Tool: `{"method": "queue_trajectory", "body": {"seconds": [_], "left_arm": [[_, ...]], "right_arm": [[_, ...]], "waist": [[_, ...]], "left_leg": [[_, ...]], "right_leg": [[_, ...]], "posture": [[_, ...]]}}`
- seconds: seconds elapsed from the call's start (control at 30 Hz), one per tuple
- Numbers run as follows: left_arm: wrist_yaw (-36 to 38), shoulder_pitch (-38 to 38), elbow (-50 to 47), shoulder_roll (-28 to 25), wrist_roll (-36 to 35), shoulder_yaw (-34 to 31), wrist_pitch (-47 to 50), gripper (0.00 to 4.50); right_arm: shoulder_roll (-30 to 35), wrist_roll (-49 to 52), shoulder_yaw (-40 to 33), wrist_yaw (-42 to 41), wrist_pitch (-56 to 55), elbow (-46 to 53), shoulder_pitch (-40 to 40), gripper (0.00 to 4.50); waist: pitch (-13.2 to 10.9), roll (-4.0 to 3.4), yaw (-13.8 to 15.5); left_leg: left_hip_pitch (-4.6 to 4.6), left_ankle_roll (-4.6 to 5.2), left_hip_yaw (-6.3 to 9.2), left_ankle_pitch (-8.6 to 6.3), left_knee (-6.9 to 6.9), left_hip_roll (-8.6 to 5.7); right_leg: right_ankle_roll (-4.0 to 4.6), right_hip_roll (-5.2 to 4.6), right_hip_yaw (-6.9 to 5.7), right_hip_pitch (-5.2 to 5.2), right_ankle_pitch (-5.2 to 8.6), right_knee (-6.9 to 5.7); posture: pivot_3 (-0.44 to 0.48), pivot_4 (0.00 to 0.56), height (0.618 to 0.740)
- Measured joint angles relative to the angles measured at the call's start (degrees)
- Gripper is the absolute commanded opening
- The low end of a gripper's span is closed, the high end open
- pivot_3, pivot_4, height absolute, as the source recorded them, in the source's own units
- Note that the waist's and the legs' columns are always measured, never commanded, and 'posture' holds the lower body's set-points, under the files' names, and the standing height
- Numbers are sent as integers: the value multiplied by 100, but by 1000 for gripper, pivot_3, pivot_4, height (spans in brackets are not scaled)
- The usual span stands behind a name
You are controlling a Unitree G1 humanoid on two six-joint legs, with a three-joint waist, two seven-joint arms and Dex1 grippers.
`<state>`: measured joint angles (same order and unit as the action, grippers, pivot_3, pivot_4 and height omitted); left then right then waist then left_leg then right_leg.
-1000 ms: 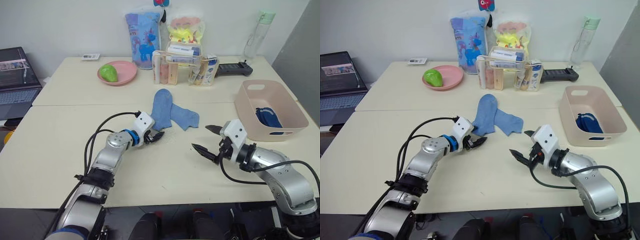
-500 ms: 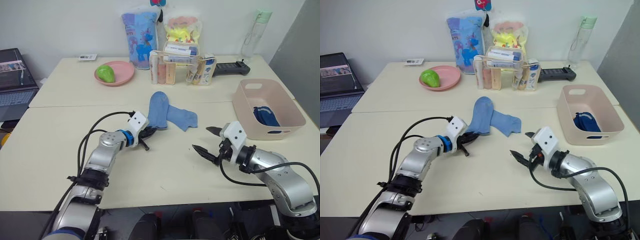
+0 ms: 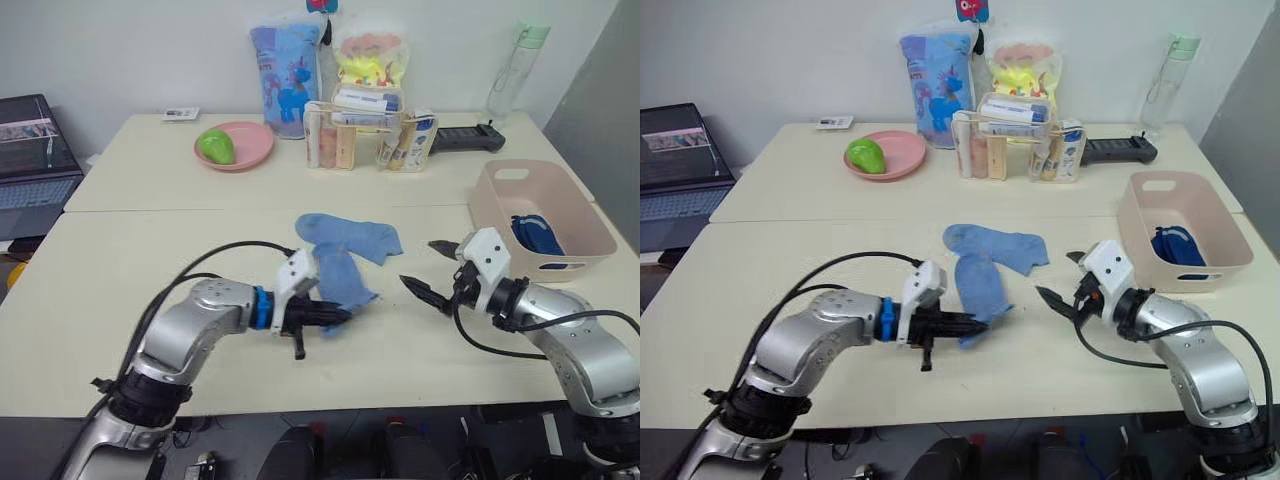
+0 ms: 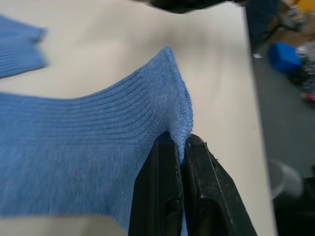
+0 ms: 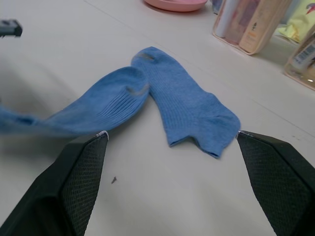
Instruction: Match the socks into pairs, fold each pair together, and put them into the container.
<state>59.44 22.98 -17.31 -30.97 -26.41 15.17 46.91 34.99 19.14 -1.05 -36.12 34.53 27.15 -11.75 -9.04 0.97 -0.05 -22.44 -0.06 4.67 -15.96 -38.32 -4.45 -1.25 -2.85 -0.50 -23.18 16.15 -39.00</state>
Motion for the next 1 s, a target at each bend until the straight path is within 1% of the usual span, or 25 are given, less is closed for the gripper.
{"method": "queue_trajectory", "body": {"seconds": [0.1, 0.17, 0.27, 0.37, 0.47, 0.57, 0.67, 0.8, 0.83, 0.87, 0.93, 1.0], "left_arm": [[18, 80, 181, 114, 0, 219, 1, 955], [36, 137, 274, 141, 2, 289, -17, 1598], [118, 147, 457, 87, 24, 283, -222, 2547], [8, 261, 908, 70, 129, 65, -565, 3499], [-305, 624, 1738, 158, 476, -205, -1179, 3499], [-742, 1175, 2879, 439, 989, -323, -1959, 3499], [-1059, 1579, 3847, 799, 1430, -293, -2563, 3499], [-1135, 1750, 4578, 1065, 1788, -186, -2981, 3499], [-1135, 1769, 4715, 1108, 1868, -171, -3038, 3112], [-1128, 1770, 4788, 1118, 1911, -150, -3089, 2892], [-1098, 1789, 4857, 1118, 1985, -157, -3181, 2332], [-1024, 1789, 4864, 1118, 2010, -157, -3215, 1612]], "right_arm": [[61, 2, -42, -10, -19, -22, -14, 4500], [98, 2, -69, -18, -25, -45, -14, 4500], [165, 9, -122, -77, -26, -51, -8, 4500], [317, 54, -133, -266, -21, -36, 138, 4500], [574, 122, 19, -608, -11, 61, 397, 4500], [889, -38, 577, -1047, -201, 177, 639, 4500], [837, -140, 1048, -1241, -303, 167, 725, 4500], [827, -256, 1309, -1356, -405, 104, 737, 4500], [827, -309, 1408, -1390, -459, 51, 749, 4089], [828, -397, 1501, -1412, -537, -12, 770, 3881], [854, -604, 1689, -1474, -713, -178, 810, 3236], [861, -731, 1711, -1484, -914, -275, 803, 2426]], "waist": [[0, 0, -3], [0, 0, -4], [0, 0, -4], [0, 0, 1], [0, 0, 15], [-1, 4, 32], [-1, 5, 27], [-2, 5, 10], [-2, 6, 8], [-2, 6, 7], [-2, 6, 7], [-2, 5, 7]], "left_leg": [[1, 0, 0, 0, 1, 1], [1, 0, -1, 0, 1, 1], [1, 0, -1, 0, 2, 1], [0, 0, 1, 0, 0, 1], [-1, 1, 0, 0, -4, -1], [-5, 1, 1, 0, -11, -2], [-9, 1, 0, 0, -15, -3], [-10, 1, 2, 0, -15, -1], [-9, 0, 3, 0, -15, -1], [-10, 0, 3, 0, -15, -1], [-11, 0, 3, 0, -19, -2], [-11, 0, 4, 0, -24, -2]], "right_leg": [[0, 1, 1, 0, 0, -1], [0, 1, 2, -1, 0, 0], [0, 1, 2, -1, 0, 1], [0, 1, 0, 0, 0, 1], [0, 0, -1, 1, 0, 2], [-1, 0, -5, 2, 0, 2], [-1, -1, -4, 0, 0, 2], [-1, 0, -5, -3, 0, 0], [-1, 0, -6, -3, 0, 0], [-1, 0, -6, -4, 0, 0], [-1, 0, -5, -4, 0, 0], [-1, 0, -5, -3, -1, -2]], "posture": [[0, 150, 740], [0, 150, 740], [0, 150, 740], [0, 150, 740], [0, 150, 740], [0, 150, 740], [0, 150, 740], [0, 150, 740], [0, 150, 740], [0, 150, 740], [0, 150, 740], [0, 150, 740]]}}
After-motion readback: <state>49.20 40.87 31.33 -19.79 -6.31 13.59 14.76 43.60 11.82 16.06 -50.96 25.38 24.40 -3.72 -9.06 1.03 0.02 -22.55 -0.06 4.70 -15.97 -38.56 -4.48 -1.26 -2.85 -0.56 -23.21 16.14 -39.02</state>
